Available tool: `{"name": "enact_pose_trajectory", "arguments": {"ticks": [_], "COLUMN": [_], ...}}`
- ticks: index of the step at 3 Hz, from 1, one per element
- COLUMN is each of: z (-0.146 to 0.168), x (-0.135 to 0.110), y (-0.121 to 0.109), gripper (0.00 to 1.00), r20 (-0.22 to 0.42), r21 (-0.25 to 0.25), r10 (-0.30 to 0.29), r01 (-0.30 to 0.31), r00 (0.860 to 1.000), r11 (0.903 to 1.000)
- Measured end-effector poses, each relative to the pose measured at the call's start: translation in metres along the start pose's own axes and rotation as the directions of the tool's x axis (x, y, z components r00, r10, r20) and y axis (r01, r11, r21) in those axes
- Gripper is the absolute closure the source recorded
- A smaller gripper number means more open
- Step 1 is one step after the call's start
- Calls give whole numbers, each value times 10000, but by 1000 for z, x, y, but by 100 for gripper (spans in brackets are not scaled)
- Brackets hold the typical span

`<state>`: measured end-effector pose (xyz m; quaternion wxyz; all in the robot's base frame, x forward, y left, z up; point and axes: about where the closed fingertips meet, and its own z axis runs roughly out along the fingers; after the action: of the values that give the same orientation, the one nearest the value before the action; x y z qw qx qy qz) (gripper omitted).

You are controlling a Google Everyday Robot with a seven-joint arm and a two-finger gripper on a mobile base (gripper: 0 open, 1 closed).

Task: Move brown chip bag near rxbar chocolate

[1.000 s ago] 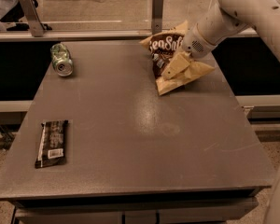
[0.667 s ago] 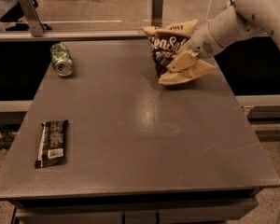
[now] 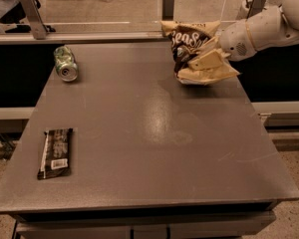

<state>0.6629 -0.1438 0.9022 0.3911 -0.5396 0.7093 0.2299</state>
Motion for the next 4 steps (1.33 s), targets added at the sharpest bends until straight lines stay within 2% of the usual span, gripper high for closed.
{"name": "enact_pose_trajectory", "arguments": {"ticks": [1,2,3,4], "z": [-35,-60,-43,-9], "x": [-31,-66,-110,-162], "y": [20,59,110,165], "gripper": [100,100,100,100], "r20": [329,407,1070,1807], "r21": [140,-67,-1121,-2284], "r10": [-1071,-1998,-3165,-4541], "r01": [1067,2002,3277,4863], "r00": [9937,9790,9425,8725], "r11": [9942,9797,9381,8434]}}
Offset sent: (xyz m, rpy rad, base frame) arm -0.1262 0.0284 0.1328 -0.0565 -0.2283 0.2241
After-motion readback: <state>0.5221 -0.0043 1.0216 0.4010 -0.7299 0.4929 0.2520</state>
